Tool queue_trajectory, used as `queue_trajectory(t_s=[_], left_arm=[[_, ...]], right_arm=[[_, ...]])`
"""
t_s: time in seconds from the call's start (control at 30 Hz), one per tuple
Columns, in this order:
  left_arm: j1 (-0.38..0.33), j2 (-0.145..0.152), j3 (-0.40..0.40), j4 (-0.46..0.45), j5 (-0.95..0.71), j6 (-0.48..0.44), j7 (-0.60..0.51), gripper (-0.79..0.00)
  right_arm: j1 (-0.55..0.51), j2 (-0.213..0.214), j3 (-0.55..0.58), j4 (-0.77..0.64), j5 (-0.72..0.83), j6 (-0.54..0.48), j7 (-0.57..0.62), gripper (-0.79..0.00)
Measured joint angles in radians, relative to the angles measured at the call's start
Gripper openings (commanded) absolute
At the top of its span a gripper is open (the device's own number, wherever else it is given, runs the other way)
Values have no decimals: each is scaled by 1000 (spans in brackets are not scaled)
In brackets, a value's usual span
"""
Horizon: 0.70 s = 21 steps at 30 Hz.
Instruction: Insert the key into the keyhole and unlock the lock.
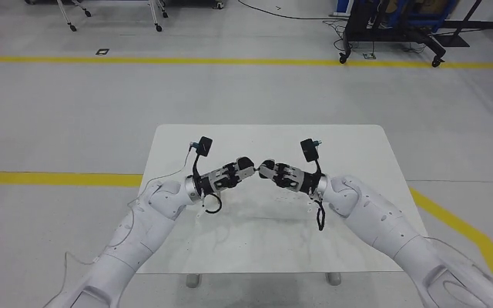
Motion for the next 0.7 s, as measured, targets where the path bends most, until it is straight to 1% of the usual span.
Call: queue_trajectory(t_s=[0.1,0.33,0.43,0.5,0.53,0.63,0.7], left_arm=[[-4,-2,2,10,19,0,3,-539],[-8,-8,9,13,43,0,27,-570],[-9,-9,12,12,48,0,28,-640],[-10,-9,16,13,51,0,26,-711],[-12,-10,17,15,53,0,26,-720],[-16,-11,23,19,57,0,26,-785],[-19,-13,28,23,60,0,25,-785]], right_arm=[[7,6,-13,-3,49,0,24,-785],[18,10,-29,7,107,0,80,-785],[21,9,-32,9,123,0,97,-785],[22,7,-33,9,135,0,109,-785],[23,7,-33,9,139,0,114,-785],[22,6,-30,12,153,0,127,-785],[21,5,-26,13,159,0,136,-785]])
